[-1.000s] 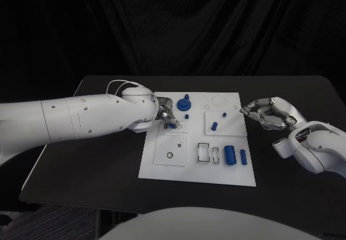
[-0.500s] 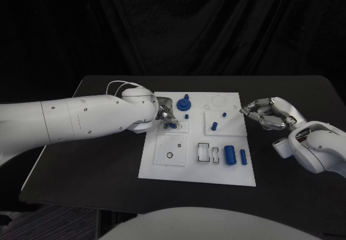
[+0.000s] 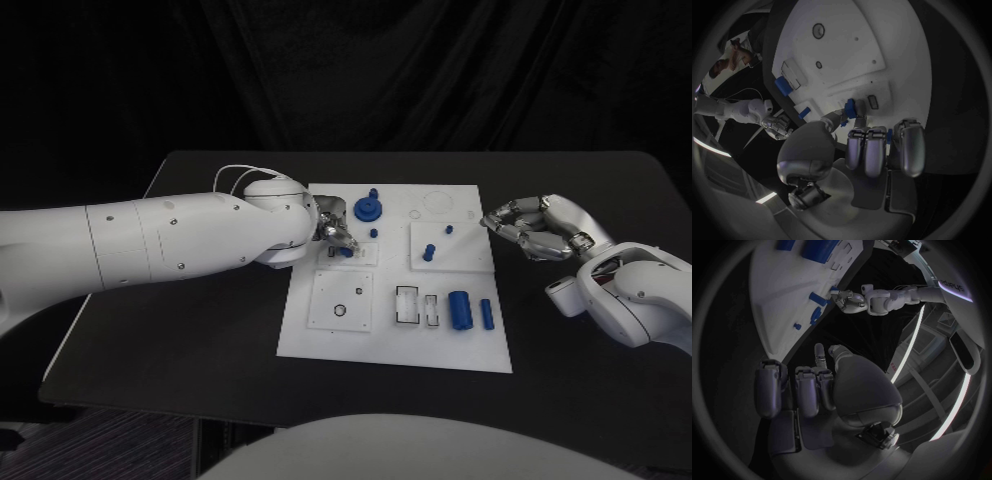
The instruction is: Assemble the parts on the task board
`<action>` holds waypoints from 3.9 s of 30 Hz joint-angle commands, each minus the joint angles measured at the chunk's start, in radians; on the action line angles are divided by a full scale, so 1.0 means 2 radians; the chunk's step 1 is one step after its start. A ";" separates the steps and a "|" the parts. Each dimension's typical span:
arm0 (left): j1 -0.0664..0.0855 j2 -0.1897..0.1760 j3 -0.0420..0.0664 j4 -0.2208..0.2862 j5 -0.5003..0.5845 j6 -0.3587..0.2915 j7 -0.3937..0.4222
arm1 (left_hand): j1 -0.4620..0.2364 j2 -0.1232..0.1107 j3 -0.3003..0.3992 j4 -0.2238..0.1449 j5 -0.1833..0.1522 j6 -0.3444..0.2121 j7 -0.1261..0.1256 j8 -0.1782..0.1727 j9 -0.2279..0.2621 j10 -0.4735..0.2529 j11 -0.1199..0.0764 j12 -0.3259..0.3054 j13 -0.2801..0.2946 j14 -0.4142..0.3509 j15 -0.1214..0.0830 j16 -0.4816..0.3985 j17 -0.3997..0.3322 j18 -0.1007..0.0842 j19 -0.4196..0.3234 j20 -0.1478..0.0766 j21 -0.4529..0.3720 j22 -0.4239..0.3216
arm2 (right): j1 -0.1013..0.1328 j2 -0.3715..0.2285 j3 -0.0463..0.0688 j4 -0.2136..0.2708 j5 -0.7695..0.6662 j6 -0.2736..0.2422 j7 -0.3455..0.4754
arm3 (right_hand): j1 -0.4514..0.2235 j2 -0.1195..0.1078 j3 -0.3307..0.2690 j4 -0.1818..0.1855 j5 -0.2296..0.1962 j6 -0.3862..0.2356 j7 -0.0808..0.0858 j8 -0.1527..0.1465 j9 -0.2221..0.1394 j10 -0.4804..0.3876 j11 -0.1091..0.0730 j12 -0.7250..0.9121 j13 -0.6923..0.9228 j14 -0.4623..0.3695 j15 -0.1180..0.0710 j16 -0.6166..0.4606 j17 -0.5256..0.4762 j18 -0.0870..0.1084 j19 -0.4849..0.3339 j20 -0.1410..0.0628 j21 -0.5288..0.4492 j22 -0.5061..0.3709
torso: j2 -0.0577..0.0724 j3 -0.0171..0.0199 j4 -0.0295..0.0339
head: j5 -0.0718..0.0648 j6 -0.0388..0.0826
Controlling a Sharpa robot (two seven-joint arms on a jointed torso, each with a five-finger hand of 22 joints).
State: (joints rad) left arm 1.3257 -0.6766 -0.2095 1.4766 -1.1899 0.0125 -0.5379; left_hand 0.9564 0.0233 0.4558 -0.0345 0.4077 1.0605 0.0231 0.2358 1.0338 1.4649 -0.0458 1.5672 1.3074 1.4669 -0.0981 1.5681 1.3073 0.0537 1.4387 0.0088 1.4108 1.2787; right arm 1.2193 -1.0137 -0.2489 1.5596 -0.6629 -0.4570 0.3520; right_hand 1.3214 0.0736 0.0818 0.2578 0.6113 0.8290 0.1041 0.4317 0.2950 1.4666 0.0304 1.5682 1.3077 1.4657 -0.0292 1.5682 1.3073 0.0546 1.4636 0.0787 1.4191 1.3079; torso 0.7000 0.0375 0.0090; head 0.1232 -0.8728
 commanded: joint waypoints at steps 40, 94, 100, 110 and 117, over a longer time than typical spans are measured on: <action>-0.004 -0.014 -0.001 0.016 -0.002 -0.042 0.019 | -0.001 0.004 0.007 -0.004 0.007 0.008 -0.004 -0.001 0.001 0.053 -0.005 0.002 0.132 0.052 -0.005 0.001 0.132 0.009 -0.005 -0.002 -0.007 -0.007 | -0.001 0.000 0.000 -0.002 0.001 0.009 -0.012 | 0.006 0.000 0.004 -0.001 0.004 -0.003 0.000 0.005 0.000 0.052 -0.001 0.001 0.132 0.053 -0.003 0.001 0.132 -0.006 0.010 -0.002 -0.002 0.104 | 0.000 -0.0002 -0.0003 | -0.004 0.000; -0.032 -0.032 -0.001 0.026 -0.002 -0.131 0.040 | -0.012 0.009 0.008 0.005 0.006 0.014 -0.004 -0.004 0.000 0.053 -0.005 0.002 0.132 0.052 -0.005 0.001 0.132 0.011 -0.008 -0.002 -0.014 -0.015 | -0.001 -0.002 0.000 0.000 0.001 0.007 -0.011 | 0.008 0.000 0.005 -0.003 0.006 -0.004 0.000 0.006 0.000 0.052 -0.001 0.001 0.132 0.053 -0.003 0.001 0.132 -0.006 0.010 -0.002 -0.003 0.103 | 0.000 0.0003 0.0000 | -0.002 0.000; -0.032 -0.034 -0.001 0.026 -0.002 -0.125 0.036 | -0.015 0.006 0.006 0.006 0.000 0.017 -0.005 -0.004 0.000 0.053 -0.005 0.002 0.132 0.052 -0.005 0.001 0.132 0.010 -0.008 -0.003 -0.014 -0.014 | -0.001 -0.002 0.000 0.000 0.001 0.005 -0.009 | 0.008 -0.001 0.006 -0.003 0.006 -0.004 0.000 0.006 0.001 0.052 -0.001 0.001 0.132 0.053 -0.003 0.001 0.132 -0.006 0.010 -0.002 -0.003 0.103 | 0.000 0.0001 0.0001 | -0.003 0.000; -0.033 -0.035 -0.001 0.027 -0.002 -0.115 0.034 | -0.022 0.004 0.000 0.012 -0.020 0.020 -0.005 -0.008 -0.001 0.053 -0.006 0.002 0.132 0.052 -0.006 0.001 0.132 0.011 -0.007 -0.003 -0.016 -0.015 | -0.001 -0.002 0.000 -0.002 0.001 0.006 -0.009 | 0.008 -0.001 0.006 -0.003 0.006 -0.004 0.000 0.006 0.001 0.052 -0.001 0.001 0.132 0.053 -0.003 0.001 0.132 -0.006 0.010 -0.002 -0.003 0.103 | 0.000 0.0002 -0.0006 | -0.001 0.000; -0.034 -0.035 -0.001 0.028 -0.002 -0.115 0.036 | -0.024 0.004 -0.002 0.015 -0.024 0.021 -0.005 -0.009 -0.001 0.053 -0.006 0.002 0.132 0.052 -0.006 0.001 0.132 0.011 -0.007 -0.003 -0.017 -0.016 | -0.001 -0.001 0.000 -0.003 0.001 0.007 -0.010 | 0.009 -0.001 0.006 -0.004 0.007 -0.004 0.000 0.007 0.001 0.052 -0.001 0.001 0.132 0.053 -0.003 0.001 0.132 -0.006 0.010 -0.002 -0.003 0.103 | 0.000 -0.0001 0.0000 | -0.002 0.000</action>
State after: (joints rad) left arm 1.2612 -0.7465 -0.2108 1.5298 -1.1904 -0.2330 -0.4753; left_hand 0.9165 0.0335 0.4526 -0.0094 0.3661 1.0961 0.0122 0.2206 1.0329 1.4659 -0.0521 1.5672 1.3074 1.4670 -0.1054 1.5681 1.3073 0.0692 1.4281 0.0053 1.3805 1.2479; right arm 1.2187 -1.0160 -0.2488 1.5541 -0.6614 -0.4441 0.3413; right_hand 1.3293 0.0738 0.0872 0.2523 0.6194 0.8290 0.1041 0.4395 0.2950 1.4666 0.0304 1.5682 1.3077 1.4657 -0.0292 1.5683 1.3073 0.0547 1.4636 0.0787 1.4193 1.3073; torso 0.6994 0.0376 0.0079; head 0.1196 -0.8729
